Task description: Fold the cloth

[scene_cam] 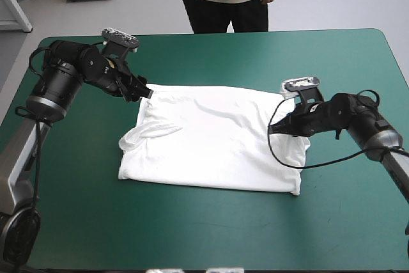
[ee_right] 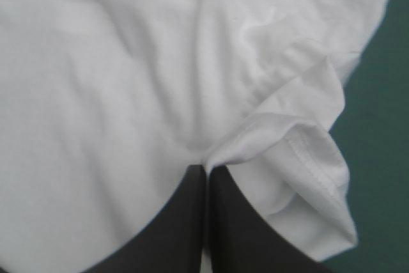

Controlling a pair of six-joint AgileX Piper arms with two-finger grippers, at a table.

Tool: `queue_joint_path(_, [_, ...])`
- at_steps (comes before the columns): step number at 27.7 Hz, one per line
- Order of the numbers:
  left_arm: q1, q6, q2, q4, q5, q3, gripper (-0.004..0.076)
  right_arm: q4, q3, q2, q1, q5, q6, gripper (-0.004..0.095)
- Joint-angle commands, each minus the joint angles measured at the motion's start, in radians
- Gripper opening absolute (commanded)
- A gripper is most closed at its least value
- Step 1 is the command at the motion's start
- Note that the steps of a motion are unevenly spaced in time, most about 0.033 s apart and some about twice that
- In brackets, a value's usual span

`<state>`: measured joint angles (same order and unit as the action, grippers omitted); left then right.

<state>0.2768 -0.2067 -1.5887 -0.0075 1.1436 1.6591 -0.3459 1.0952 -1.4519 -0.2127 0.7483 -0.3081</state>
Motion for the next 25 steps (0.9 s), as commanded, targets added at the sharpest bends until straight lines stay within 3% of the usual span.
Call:
queue_joint_path(1, [0.0,0.02,0.047,-0.004,-0.025,0.035,0.051,-0.038,0.026,-0.001,-0.062,-0.047,0.001,-0.0013])
queue_joint_path(9, [0.0,0.028,0.047,-0.004,-0.002,0.035,0.051,-0.174,0.026,-0.106,-0.143,-0.066,-0.08,-0.0005])
queue_joint_path(13, [0.0,0.028,0.047,-0.006,0.01,0.035,0.051,-0.202,0.026,-0.15,-0.148,-0.06,-0.097,0.0105])
queue_joint_path(20, [0.0,0.022,0.047,-0.061,0.016,0.033,0.051,-0.202,0.026,-0.167,-0.148,-0.06,-0.127,0.0333])
queue_joint_path(23, [0.0,0.022,0.047,-0.061,0.033,0.033,0.051,-0.165,0.03,-0.12,-0.148,-0.06,-0.111,0.0334])
queue_joint_path(25, [0.0,0.022,0.047,-0.047,0.072,0.033,0.051,-0.04,0.057,-0.025,-0.148,-0.034,-0.033,0.0334])
